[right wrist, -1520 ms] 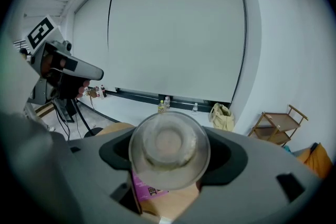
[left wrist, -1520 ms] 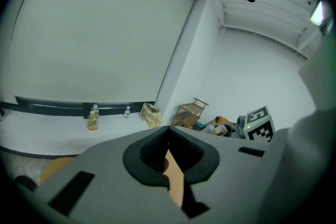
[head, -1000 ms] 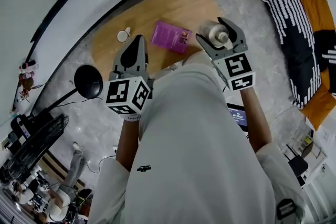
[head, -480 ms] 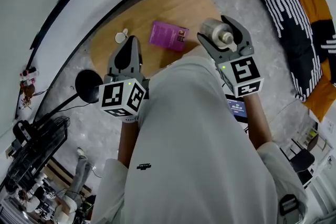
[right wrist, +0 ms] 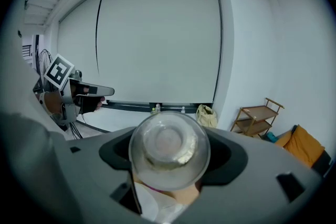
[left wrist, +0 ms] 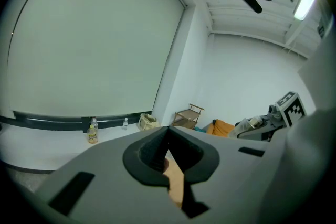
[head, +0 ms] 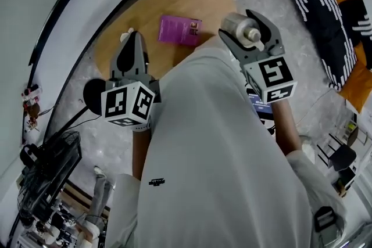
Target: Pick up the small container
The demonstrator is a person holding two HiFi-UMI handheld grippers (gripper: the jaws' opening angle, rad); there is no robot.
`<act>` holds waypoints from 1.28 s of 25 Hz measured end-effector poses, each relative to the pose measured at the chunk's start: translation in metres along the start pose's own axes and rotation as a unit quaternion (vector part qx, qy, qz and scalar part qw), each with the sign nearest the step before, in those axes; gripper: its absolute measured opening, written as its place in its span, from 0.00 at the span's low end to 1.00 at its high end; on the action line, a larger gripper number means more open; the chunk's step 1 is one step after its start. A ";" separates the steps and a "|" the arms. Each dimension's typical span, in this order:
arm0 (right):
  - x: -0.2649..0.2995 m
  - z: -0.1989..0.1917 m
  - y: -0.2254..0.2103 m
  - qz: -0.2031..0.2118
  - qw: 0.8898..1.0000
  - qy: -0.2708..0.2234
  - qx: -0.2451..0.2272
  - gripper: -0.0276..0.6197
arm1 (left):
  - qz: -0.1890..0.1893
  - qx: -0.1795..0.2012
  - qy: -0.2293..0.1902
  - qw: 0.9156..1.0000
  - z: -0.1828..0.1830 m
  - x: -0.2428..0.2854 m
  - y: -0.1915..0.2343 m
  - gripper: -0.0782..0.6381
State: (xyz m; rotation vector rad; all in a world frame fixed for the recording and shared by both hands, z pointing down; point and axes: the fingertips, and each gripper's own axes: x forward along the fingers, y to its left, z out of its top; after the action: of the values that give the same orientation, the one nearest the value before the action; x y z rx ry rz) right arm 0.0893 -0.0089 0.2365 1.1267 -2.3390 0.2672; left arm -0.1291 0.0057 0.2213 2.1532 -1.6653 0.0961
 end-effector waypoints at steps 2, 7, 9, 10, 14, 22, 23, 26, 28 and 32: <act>-0.003 0.001 0.001 -0.002 1.000 -0.003 0.002 0.57 | -0.004 -0.002 0.001 1.000 -0.002 0.000 -0.003 0.13; -0.003 0.004 0.006 0.001 1.000 -0.017 0.007 0.57 | -0.014 -0.007 0.003 1.000 -0.007 -0.001 -0.010 0.13; -0.002 0.007 0.007 0.001 1.000 -0.018 0.006 0.57 | -0.017 -0.006 0.003 1.000 -0.006 -0.001 -0.011 0.13; -0.002 0.008 0.008 0.001 1.000 -0.019 0.004 0.57 | -0.017 -0.006 0.003 1.000 -0.006 -0.002 -0.011 0.13; 0.001 0.013 0.011 0.001 1.000 -0.022 -0.005 0.57 | -0.017 -0.006 0.001 1.000 -0.004 -0.005 -0.008 0.13; 0.006 0.016 0.016 0.008 1.000 -0.021 -0.016 0.57 | -0.020 -0.007 0.002 1.000 -0.005 -0.005 -0.009 0.13; 0.006 0.016 0.016 0.008 1.000 -0.021 -0.016 0.57 | -0.021 -0.008 0.002 1.000 -0.005 -0.005 -0.010 0.13; 0.005 0.019 0.018 0.010 0.999 -0.025 -0.018 0.57 | -0.021 -0.008 0.002 1.000 -0.005 -0.006 -0.010 0.13; 0.004 0.019 0.019 0.011 0.999 -0.024 -0.018 0.57 | -0.022 -0.008 0.002 1.000 -0.005 -0.007 -0.011 0.13; 0.004 0.018 0.021 0.014 1.000 -0.020 -0.017 0.57 | -0.021 -0.010 0.004 1.000 -0.008 -0.008 -0.011 0.13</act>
State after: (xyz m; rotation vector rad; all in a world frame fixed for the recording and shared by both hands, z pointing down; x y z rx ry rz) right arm 0.0644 -0.0059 0.2243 1.0935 -2.3869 0.2166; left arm -0.1192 0.0176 0.2230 2.1684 -1.6079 0.0754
